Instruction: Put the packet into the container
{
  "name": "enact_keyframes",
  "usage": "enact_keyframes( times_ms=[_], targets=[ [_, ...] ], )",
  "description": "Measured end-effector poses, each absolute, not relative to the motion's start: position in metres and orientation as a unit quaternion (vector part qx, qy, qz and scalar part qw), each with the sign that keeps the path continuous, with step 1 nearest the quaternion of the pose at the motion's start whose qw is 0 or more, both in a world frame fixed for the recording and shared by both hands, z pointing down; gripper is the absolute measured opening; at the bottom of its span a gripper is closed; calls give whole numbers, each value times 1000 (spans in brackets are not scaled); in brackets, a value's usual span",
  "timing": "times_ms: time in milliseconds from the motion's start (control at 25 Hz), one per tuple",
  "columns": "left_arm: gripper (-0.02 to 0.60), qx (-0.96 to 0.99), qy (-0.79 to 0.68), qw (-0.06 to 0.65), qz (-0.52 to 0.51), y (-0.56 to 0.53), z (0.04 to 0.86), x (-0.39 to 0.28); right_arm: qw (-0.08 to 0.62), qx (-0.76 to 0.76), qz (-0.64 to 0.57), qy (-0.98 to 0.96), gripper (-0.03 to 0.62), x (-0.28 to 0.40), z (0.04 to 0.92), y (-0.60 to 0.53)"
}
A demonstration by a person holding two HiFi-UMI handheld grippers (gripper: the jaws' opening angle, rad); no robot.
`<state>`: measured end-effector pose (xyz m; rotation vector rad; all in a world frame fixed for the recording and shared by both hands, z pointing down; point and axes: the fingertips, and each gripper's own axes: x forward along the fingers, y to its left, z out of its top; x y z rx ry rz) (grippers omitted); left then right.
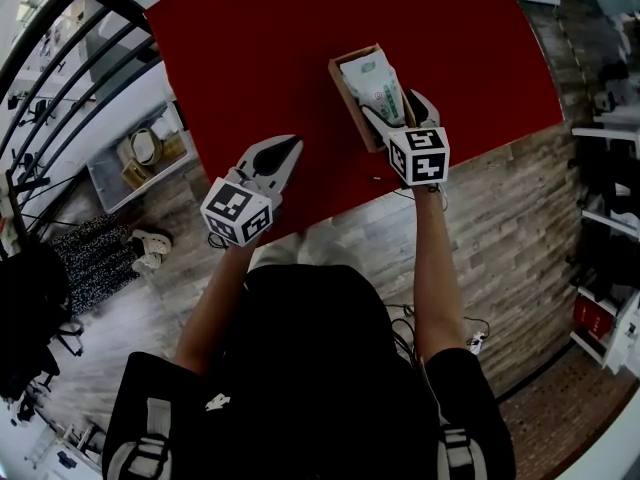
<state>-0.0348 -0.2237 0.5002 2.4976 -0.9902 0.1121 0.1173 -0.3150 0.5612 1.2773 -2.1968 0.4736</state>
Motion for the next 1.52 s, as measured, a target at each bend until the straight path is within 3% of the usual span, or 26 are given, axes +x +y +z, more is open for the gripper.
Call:
enact_keyframes(
  times_ms=[200, 240, 320, 440, 560, 1000, 1520],
  targets=[
    [9, 906, -361, 219, 36, -223, 495, -39, 247, 476, 179, -825, 400, 111, 544, -305],
    [9, 906, -361, 218, 36, -223, 493, -40, 241, 477, 178, -826, 371, 109, 538, -302],
    [9, 907, -362, 214, 34, -222, 489, -42, 230, 485, 167, -827, 242, 107, 525, -292],
    [9, 907, -364, 209, 30, -219, 482, -45, 212, 496, 148, -829, 110, 103, 506, -277],
    [9, 909, -364, 201, 27, -214, 475, -47, 195, 503, 133, -831, 45, 98, 491, -262],
    [9, 919, -357, 168, 17, -189, 450, -54, 85, 490, 160, -853, 25, 72, 449, -195],
    [9, 929, -347, 129, 1, -173, 412, -59, 50, 492, 111, -862, 23, 56, 398, -156]
  ],
)
